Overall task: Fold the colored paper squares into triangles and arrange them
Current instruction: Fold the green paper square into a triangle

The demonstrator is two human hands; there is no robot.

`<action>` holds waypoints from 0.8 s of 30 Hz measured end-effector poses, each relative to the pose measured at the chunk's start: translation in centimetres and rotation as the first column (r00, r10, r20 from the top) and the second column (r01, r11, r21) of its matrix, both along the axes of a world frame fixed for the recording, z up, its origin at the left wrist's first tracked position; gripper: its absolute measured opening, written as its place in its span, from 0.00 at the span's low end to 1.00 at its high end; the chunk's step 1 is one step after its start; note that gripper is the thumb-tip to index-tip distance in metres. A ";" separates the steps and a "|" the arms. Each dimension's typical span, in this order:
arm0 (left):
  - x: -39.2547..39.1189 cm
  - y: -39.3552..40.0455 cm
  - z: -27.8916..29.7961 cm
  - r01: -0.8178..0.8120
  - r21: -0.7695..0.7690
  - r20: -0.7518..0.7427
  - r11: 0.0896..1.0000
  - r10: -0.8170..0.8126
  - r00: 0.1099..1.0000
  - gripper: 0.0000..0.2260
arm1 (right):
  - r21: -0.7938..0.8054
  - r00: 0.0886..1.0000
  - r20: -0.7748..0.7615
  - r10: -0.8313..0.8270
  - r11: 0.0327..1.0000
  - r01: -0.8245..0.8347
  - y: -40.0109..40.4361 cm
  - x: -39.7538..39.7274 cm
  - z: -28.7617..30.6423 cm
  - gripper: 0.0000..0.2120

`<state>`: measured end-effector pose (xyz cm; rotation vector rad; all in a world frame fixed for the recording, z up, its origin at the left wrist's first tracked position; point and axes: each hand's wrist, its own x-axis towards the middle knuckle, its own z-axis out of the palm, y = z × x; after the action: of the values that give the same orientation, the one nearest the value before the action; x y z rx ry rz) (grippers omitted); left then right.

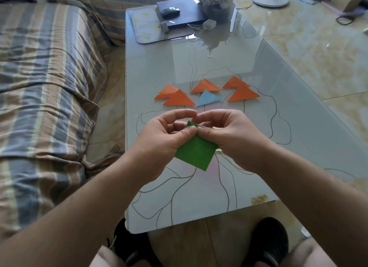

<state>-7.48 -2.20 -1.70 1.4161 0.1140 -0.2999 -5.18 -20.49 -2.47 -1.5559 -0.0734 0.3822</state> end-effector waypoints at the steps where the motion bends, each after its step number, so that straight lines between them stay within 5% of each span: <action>1: 0.0 0.0 0.1 0.003 -0.013 0.000 1.000 -0.003 1.000 0.11 | -0.007 1.000 0.024 -0.005 1.000 0.006 -0.1 0.0 0.1 0.05; 10: 0.1 -0.1 0.2 -0.058 -0.067 -0.028 0.996 0.056 0.998 0.06 | -0.113 0.986 0.160 0.050 0.993 -0.032 -0.5 0.0 0.6 0.05; 15: 0.0 -0.1 0.3 -0.087 -0.083 -0.023 0.993 0.086 0.996 0.15 | -0.183 0.979 0.201 0.026 0.983 0.011 -0.4 -0.2 0.6 0.06; 24: 0.2 -0.1 0.2 -0.105 -0.097 -0.018 0.990 0.103 0.994 0.12 | -0.199 0.971 0.230 0.067 0.980 -0.020 -0.5 0.1 0.8 0.02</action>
<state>-7.31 -2.32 -1.52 1.3068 0.1811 -0.2254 -5.05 -20.97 -1.62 -1.7928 -0.2625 0.2421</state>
